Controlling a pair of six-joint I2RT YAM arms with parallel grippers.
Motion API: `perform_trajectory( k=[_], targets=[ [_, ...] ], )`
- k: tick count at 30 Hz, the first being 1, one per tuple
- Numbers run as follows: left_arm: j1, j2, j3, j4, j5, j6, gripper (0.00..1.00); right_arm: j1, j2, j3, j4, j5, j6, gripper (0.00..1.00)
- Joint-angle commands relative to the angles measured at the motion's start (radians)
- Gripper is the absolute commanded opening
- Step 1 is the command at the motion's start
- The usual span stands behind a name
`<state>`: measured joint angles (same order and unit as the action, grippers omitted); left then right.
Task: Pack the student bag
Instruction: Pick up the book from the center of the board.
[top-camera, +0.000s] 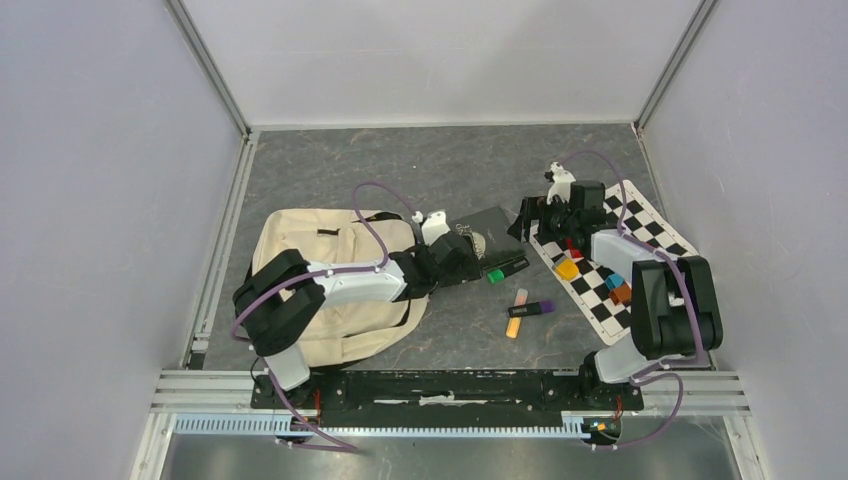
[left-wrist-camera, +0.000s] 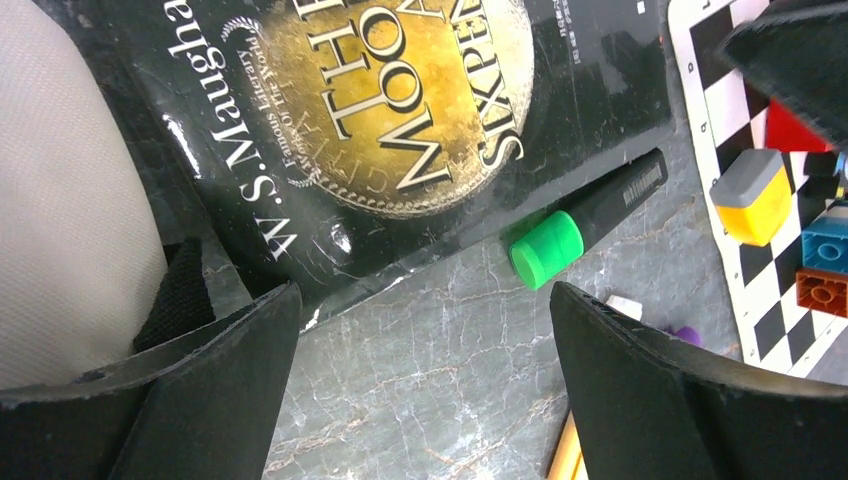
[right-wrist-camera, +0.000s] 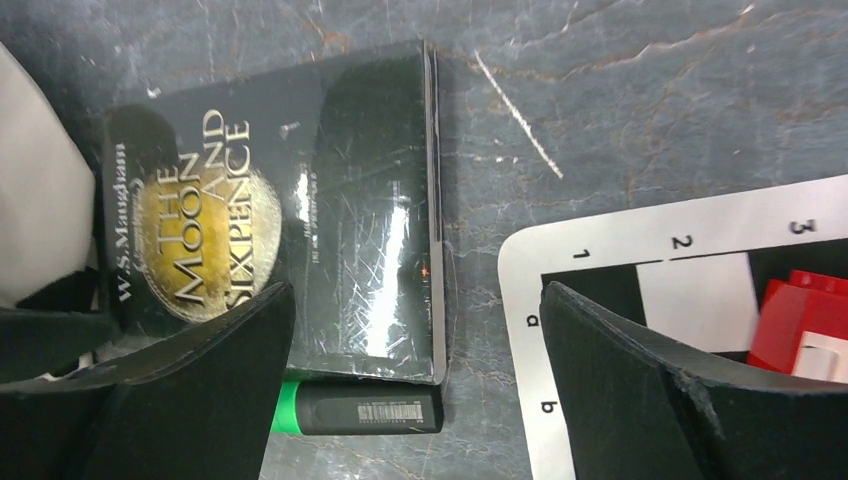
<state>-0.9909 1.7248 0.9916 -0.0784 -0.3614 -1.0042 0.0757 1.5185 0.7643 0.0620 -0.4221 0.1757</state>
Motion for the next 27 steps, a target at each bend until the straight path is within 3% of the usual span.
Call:
perform_trajectory(
  k=[1, 16, 27],
  targets=[
    [0.034, 0.010, -0.039, 0.013, -0.048, -0.069, 1.00, -0.004, 0.066, 0.064, -0.008, -0.070, -0.067, 0.95],
    [0.036, -0.043, -0.094, -0.090, -0.156, -0.112, 1.00, -0.002, 0.160, 0.081, -0.015, -0.159, -0.056, 0.91],
    [0.061, 0.031, -0.050, 0.002, -0.086, -0.055, 1.00, 0.006, 0.213, 0.096, -0.019, -0.229, -0.059, 0.89]
  ],
)
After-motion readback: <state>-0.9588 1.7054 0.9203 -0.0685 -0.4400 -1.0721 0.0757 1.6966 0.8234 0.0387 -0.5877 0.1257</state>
